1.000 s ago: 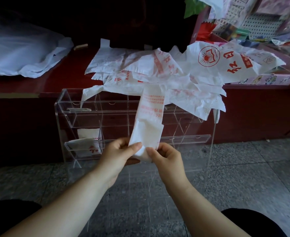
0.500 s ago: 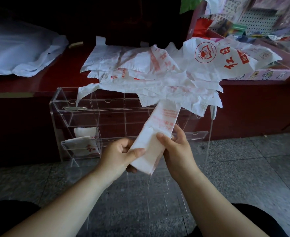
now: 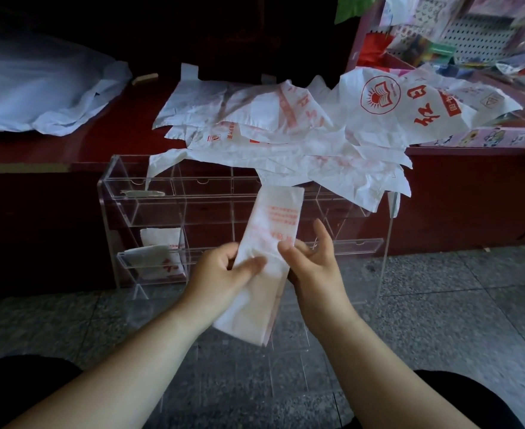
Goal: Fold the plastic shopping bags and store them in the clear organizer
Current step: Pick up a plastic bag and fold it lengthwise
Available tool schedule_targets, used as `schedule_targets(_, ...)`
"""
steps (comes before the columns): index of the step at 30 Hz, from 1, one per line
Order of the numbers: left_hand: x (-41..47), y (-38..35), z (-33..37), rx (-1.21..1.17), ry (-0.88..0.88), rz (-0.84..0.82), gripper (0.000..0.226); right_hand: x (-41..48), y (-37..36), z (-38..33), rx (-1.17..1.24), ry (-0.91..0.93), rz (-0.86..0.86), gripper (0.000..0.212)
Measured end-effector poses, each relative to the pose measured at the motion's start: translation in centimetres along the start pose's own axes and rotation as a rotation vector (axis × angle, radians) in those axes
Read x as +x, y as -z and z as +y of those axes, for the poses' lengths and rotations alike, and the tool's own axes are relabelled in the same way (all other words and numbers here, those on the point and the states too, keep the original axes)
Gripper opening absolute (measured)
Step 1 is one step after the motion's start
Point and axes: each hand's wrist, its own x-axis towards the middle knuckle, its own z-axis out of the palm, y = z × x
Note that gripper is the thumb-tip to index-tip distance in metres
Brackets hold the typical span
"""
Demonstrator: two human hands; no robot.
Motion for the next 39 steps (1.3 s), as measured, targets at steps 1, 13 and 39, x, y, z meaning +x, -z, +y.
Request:
schedule_targets(1, 0.0, 0.1, 0.0, 0.018, 0.004, -0.02, 0.012, 0.3, 0.1, -0.1, 0.038, -0.009, 0.008, 0.082)
schedule_targets(13, -0.5, 0.0, 0.3, -0.009, 0.138, -0.11, 0.026, 1.6, 0.7, -2.1, -0.008, -0.012, 0.093, 0.035)
schedule_targets(39, 0.0, 1.9, 1.2, -0.404, 0.182, 0.005, 0.015, 0.5, 0.4, 2.7, -1.019, 1.093, -0.107, 0.02)
